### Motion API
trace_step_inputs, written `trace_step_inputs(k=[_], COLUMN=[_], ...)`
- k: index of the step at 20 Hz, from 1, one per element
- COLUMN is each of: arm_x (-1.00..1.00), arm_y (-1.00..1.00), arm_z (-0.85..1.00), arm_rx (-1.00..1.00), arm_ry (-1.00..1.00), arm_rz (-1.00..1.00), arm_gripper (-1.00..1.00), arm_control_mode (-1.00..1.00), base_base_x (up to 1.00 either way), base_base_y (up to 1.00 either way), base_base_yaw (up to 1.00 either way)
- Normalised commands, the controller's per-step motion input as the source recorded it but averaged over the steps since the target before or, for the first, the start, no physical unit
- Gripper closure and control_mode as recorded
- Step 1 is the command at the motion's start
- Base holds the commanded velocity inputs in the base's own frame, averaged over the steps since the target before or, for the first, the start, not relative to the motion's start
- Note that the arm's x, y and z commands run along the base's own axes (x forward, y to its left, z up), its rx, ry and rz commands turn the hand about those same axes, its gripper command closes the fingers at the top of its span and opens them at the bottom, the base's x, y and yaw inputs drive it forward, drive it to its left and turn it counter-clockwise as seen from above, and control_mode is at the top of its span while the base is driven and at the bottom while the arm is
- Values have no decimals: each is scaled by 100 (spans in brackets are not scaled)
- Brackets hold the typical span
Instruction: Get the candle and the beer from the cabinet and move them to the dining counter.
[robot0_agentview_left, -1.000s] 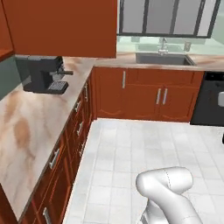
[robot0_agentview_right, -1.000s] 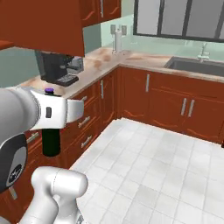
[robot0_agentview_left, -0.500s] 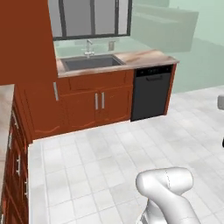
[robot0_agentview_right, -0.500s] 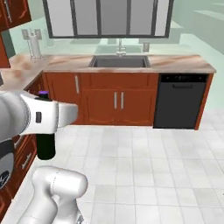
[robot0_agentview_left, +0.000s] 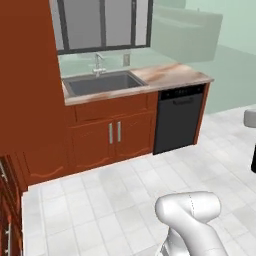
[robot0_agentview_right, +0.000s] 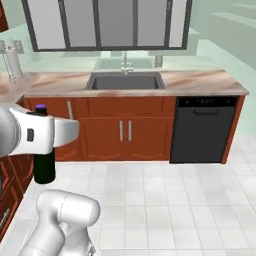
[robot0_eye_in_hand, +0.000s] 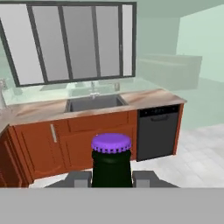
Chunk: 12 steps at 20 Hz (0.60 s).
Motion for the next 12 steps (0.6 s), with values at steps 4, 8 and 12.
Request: trace_step_inputs(k=[4,8,12], arm_x=[0,0,0], arm_y=[0,0,0], arm_z=[0,0,0], arm_rx=[0,0,0], arm_ry=[0,0,0], arm_rz=[0,0,0], arm_gripper=[100,100,100], arm_control_mode=[100,100,100], base_base_x=[100,78,2], base_base_y=[-52,-12,3], base_base_yaw=[-28,-56,-96])
